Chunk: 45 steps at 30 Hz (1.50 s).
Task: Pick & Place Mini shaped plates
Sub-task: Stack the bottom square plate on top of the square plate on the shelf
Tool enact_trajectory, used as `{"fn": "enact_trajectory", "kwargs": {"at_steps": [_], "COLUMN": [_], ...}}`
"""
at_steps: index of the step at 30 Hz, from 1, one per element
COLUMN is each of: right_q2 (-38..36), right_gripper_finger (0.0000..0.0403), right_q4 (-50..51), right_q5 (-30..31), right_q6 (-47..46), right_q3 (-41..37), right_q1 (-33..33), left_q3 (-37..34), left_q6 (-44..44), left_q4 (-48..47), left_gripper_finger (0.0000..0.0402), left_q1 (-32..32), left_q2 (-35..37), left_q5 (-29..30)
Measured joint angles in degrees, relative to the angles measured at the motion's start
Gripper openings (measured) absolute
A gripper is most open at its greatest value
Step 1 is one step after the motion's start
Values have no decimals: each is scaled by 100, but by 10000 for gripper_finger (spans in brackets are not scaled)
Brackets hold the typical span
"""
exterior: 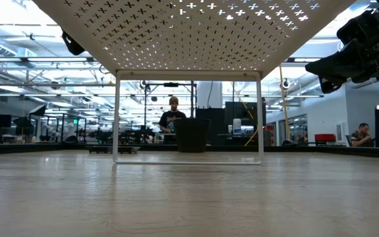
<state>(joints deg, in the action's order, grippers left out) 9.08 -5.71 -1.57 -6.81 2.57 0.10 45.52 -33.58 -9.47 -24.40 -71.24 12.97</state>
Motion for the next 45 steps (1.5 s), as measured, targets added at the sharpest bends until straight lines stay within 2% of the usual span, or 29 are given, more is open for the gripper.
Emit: {"fn": "enact_trajectory", "kwargs": {"at_steps": [16,28,35,45], "right_q2": [0,-2,-2,-2], "right_gripper_finger": [0,0,0,0], "right_q4": [1,-1,0,0], "right_q5": [0,-1,-1,-1], "right_q6": [0,-2,-1,-1], "right_q3": [0,0,0,0], "right_q1": [-2,-2,-1,-1], "left_q3": [0,-4,-4,-4], "left_q6": [-13,-98,2,247], "left_q4": [123,355,355,370], "left_gripper_finger": [150,150,149,149], "left_q1": [2,169,199,192], "left_q2": [0,-319,-326,-289], "left_q5": [-51,-148,-391,-402]}}
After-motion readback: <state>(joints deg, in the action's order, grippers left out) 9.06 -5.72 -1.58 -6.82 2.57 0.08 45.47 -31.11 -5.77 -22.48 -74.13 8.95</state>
